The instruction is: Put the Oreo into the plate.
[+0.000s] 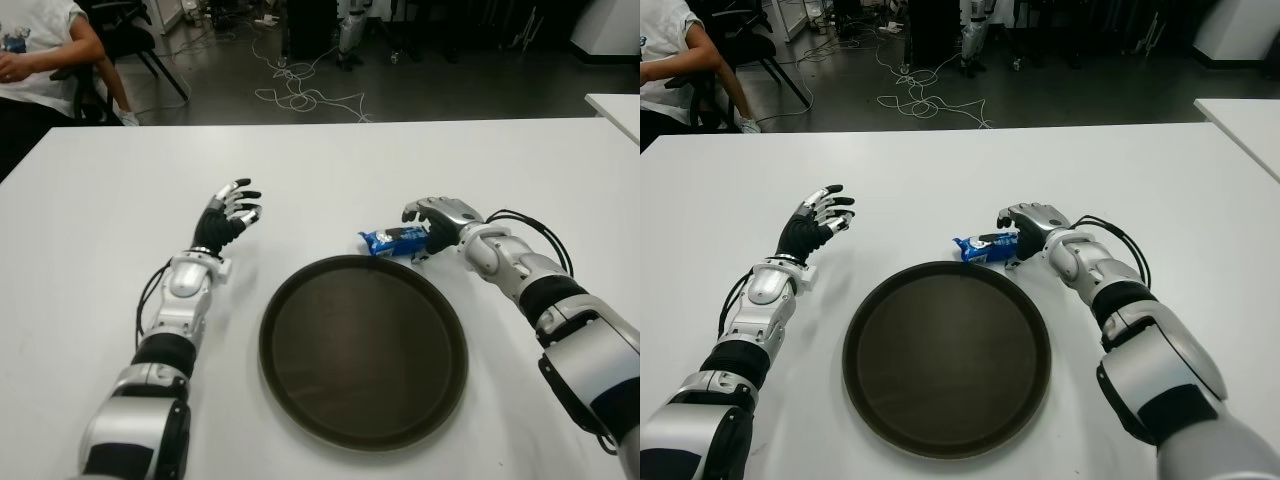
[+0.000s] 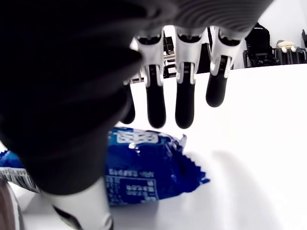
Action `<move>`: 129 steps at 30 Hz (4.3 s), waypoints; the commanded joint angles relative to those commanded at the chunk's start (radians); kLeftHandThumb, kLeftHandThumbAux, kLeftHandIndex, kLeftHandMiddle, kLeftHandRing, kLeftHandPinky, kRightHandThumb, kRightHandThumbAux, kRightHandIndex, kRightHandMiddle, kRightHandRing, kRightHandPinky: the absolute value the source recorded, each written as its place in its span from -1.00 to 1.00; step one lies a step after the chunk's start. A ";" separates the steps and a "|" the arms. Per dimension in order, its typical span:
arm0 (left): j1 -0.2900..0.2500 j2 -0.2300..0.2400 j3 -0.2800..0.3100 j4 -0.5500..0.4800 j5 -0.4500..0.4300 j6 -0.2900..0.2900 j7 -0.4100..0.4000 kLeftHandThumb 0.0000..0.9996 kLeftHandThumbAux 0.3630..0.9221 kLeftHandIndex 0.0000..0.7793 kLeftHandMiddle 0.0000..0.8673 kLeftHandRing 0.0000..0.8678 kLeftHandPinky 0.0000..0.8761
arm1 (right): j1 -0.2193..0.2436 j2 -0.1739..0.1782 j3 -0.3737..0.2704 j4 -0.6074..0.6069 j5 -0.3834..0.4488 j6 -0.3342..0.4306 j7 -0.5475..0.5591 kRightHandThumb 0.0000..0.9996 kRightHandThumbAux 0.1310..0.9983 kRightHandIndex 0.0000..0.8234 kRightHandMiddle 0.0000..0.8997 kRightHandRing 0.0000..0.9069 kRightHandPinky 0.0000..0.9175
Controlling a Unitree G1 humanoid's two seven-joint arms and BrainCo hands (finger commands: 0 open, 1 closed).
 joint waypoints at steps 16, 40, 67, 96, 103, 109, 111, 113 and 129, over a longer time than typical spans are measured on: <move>-0.001 -0.001 0.000 -0.007 -0.001 0.013 0.007 -0.29 0.44 -0.56 -0.38 -0.34 -0.30 | 0.007 0.012 0.002 -0.044 -0.003 -0.009 -0.032 -1.00 0.59 -0.52 -0.56 -0.55 -0.52; 0.003 -0.002 -0.008 -0.012 0.009 0.005 0.013 -0.26 0.45 -0.57 -0.36 -0.33 -0.26 | 0.010 0.020 0.037 -0.097 -0.034 -0.034 -0.045 -1.00 0.58 -0.63 -0.60 -0.58 -0.63; 0.009 -0.003 -0.010 -0.027 0.019 0.003 0.018 -0.27 0.48 -0.54 -0.35 -0.33 -0.26 | 0.023 0.054 0.030 -0.078 -0.029 -0.037 0.001 -1.00 0.65 -0.60 -0.58 -0.61 -0.66; 0.018 0.001 -0.008 -0.041 0.012 0.015 -0.002 -0.29 0.39 -0.56 -0.36 -0.34 -0.26 | -0.008 0.075 0.027 0.069 -0.030 0.076 0.033 -1.00 0.78 0.02 0.11 0.12 -0.02; 0.020 0.001 -0.009 -0.042 0.015 0.014 -0.001 -0.32 0.40 -0.55 -0.34 -0.33 -0.26 | -0.008 0.073 0.025 0.072 -0.028 0.082 0.037 -1.00 0.77 0.12 0.27 0.25 0.12; 0.020 0.001 -0.008 -0.040 0.015 0.015 -0.002 -0.34 0.39 -0.55 -0.35 -0.33 -0.28 | -0.009 0.071 0.026 0.073 -0.029 0.082 0.041 -0.98 0.75 0.16 0.31 0.28 0.15; 0.020 0.000 -0.008 -0.042 0.014 0.017 -0.003 -0.34 0.39 -0.56 -0.36 -0.34 -0.28 | -0.011 0.071 0.030 0.075 -0.033 0.088 0.047 -0.98 0.75 0.17 0.33 0.29 0.16; 0.021 -0.002 -0.004 -0.045 0.006 0.021 -0.010 -0.31 0.42 -0.58 -0.37 -0.34 -0.28 | -0.015 0.071 0.038 0.077 -0.041 0.100 0.061 -0.96 0.73 0.16 0.34 0.30 0.16; 0.026 -0.008 -0.003 -0.052 0.001 0.022 -0.003 -0.24 0.50 -0.56 -0.36 -0.33 -0.26 | -0.021 0.057 0.075 0.070 -0.048 0.118 0.068 0.54 0.34 -0.07 0.15 -0.03 -0.15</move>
